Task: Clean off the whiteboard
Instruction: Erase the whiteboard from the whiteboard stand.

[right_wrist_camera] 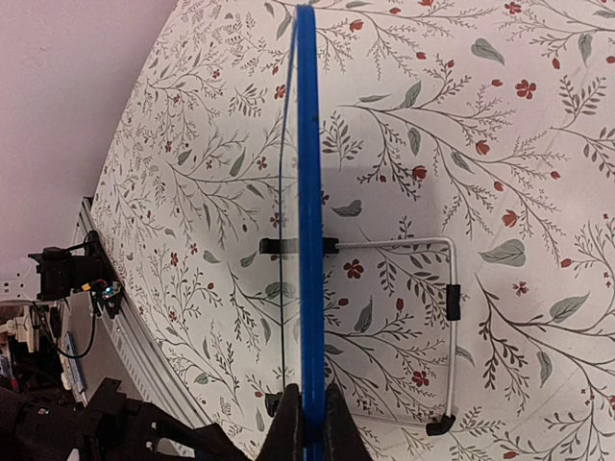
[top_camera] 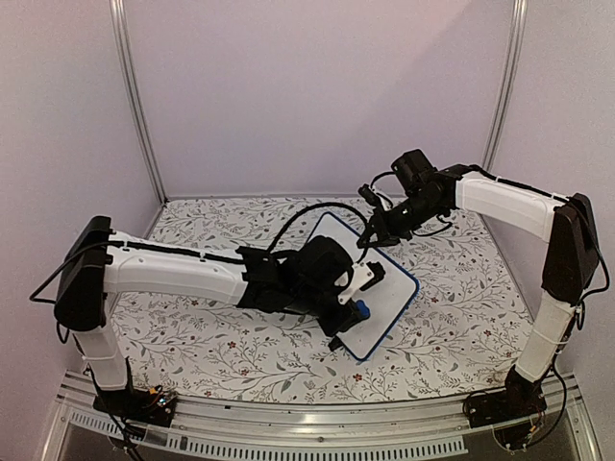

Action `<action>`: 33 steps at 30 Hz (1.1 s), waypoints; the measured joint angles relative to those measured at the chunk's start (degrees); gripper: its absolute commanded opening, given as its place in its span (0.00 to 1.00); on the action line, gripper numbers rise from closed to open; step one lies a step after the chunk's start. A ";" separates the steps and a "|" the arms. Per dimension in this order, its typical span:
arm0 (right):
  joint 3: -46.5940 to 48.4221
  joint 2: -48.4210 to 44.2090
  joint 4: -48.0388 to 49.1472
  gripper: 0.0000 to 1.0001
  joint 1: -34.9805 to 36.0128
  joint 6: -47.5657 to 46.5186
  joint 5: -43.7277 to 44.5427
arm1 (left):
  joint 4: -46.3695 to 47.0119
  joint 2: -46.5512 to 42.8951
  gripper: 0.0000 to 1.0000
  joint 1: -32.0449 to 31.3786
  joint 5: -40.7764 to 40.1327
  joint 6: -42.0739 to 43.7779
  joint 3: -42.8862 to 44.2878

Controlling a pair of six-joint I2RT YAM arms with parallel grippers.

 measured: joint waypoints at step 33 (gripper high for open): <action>0.02 -0.02 0.02 0.00 0.07 -0.04 0.02 | -2.84 4.96 0.00 -1.49 3.28 -3.82 -5.55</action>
